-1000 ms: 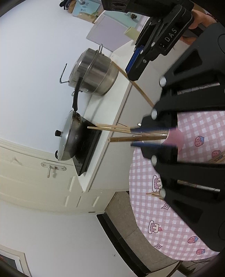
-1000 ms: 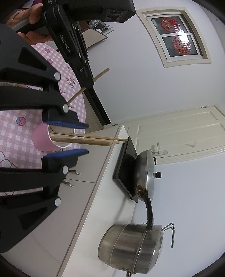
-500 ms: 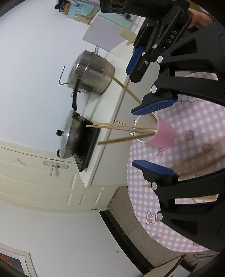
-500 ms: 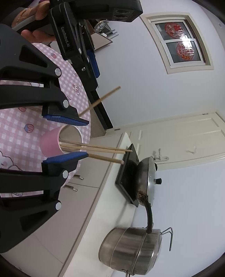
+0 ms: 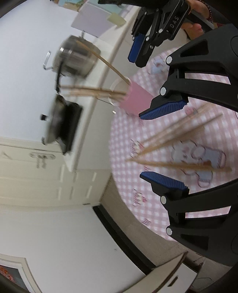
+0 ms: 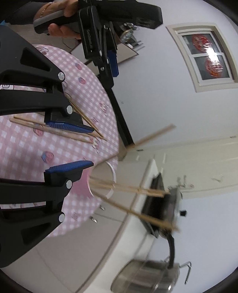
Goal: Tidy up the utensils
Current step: 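Return the left tool to the pile and close on a chopstick while the right tool grasps another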
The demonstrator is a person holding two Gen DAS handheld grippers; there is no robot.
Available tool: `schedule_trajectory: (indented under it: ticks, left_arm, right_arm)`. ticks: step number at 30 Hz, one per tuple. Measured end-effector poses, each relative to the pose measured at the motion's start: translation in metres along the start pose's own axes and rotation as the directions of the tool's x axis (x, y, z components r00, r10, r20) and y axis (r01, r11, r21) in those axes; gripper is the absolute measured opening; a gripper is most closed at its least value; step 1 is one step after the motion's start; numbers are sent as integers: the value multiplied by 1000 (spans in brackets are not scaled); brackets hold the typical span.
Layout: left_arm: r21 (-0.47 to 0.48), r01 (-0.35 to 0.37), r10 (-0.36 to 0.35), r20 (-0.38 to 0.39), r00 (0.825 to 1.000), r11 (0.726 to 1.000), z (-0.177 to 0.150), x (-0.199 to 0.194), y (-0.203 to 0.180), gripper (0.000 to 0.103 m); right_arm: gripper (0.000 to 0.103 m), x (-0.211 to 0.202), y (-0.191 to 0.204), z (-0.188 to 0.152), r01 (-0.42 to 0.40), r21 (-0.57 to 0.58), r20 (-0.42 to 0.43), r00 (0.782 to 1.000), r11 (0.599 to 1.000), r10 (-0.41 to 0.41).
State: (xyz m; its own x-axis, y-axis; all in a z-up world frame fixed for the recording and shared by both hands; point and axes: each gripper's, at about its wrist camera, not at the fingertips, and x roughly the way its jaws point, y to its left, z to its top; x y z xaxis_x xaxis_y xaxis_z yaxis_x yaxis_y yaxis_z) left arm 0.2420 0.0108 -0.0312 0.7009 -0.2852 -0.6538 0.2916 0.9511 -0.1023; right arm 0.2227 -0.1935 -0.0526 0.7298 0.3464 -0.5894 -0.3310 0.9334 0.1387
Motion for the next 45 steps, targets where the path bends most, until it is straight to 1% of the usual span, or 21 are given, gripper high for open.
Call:
schedule_trajectory:
  ticks: [6, 10, 14, 19, 25, 34, 39, 45]
  left_arm:
    - [-35, -29, 26, -106, 994, 999, -20, 34, 33, 59]
    - [-64, -46, 34, -168, 985, 997, -30, 59, 52, 58]
    - [-91, -36, 16, -213, 977, 995, -35, 82, 62, 58]
    - [-81, -35, 13, -258, 966, 996, -36, 109, 64, 52]
    - [-72, -25, 3, -290, 957, 997, -35, 130, 64, 45]
    - [-37, -38, 24, -316, 948, 999, -34, 150, 61, 45]
    - [-40, -38, 23, -316, 949, 999, -31, 155, 61, 45]
    - [-21, -50, 40, -326, 945, 999, -23, 164, 57, 45]
  right_arm:
    - [29, 31, 16, -10, -14, -32, -63, 998, 999, 12]
    - [29, 62, 27, -19, 2, -80, -114, 993, 997, -11]
    - [29, 82, 30, -26, 8, -96, -152, 988, 995, -23]
    - [29, 105, 32, -31, 29, -121, -191, 980, 992, -52]
    - [29, 123, 32, -35, 41, -140, -221, 973, 989, -72]
    - [29, 141, 28, -32, 65, -146, -239, 966, 987, -99]
    - [29, 147, 26, -31, 74, -145, -245, 963, 987, -108]
    - [29, 155, 22, -28, 104, -149, -245, 960, 983, -139]
